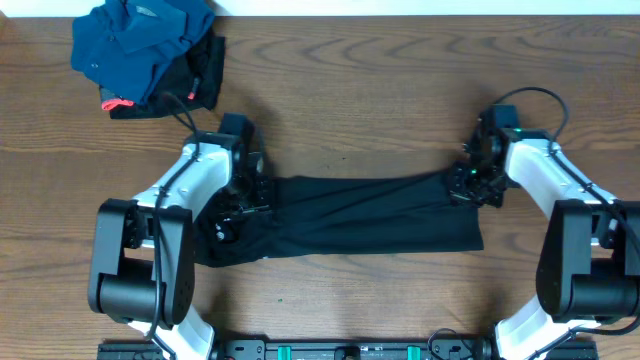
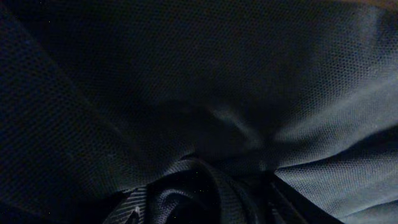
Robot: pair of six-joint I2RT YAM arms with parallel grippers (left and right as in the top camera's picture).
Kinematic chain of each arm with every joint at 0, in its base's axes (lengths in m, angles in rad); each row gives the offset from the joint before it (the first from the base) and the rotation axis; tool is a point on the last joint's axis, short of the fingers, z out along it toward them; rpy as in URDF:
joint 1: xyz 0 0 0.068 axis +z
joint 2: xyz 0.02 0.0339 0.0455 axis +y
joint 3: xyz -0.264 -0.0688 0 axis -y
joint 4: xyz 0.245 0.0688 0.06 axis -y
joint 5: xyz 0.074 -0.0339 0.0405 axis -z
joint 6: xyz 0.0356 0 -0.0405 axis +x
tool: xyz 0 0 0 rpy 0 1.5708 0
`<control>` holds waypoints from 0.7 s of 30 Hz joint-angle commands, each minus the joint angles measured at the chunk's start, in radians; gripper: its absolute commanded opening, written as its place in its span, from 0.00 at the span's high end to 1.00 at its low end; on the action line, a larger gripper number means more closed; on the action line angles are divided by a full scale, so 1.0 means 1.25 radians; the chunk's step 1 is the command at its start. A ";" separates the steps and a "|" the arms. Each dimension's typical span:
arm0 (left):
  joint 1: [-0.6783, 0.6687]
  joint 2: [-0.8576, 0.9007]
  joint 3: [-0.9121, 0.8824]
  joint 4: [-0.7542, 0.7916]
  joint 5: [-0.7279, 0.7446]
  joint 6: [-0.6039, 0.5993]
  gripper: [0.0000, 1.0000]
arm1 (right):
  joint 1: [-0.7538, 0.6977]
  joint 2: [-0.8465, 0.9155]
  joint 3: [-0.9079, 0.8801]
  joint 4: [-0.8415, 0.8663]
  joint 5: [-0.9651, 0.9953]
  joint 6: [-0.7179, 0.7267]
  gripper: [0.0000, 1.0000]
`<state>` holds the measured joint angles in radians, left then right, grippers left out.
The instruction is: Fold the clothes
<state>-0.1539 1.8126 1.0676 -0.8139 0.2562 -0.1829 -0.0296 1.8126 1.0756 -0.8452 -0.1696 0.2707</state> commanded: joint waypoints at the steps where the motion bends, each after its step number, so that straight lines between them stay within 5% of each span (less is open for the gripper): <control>1: 0.031 0.011 -0.012 -0.001 -0.035 0.005 0.41 | -0.042 0.011 -0.005 -0.013 0.090 0.014 0.99; 16: 0.063 0.011 -0.012 0.004 -0.035 0.005 0.40 | -0.109 -0.002 0.018 -0.050 0.106 0.029 0.99; 21: 0.063 0.011 -0.012 0.004 -0.035 0.005 0.40 | -0.095 -0.063 0.078 -0.070 -0.128 -0.054 0.99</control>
<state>-0.0856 1.8126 1.0672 -0.8101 0.2550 -0.1829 -0.1616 1.8023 1.1095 -0.9348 -0.1307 0.2680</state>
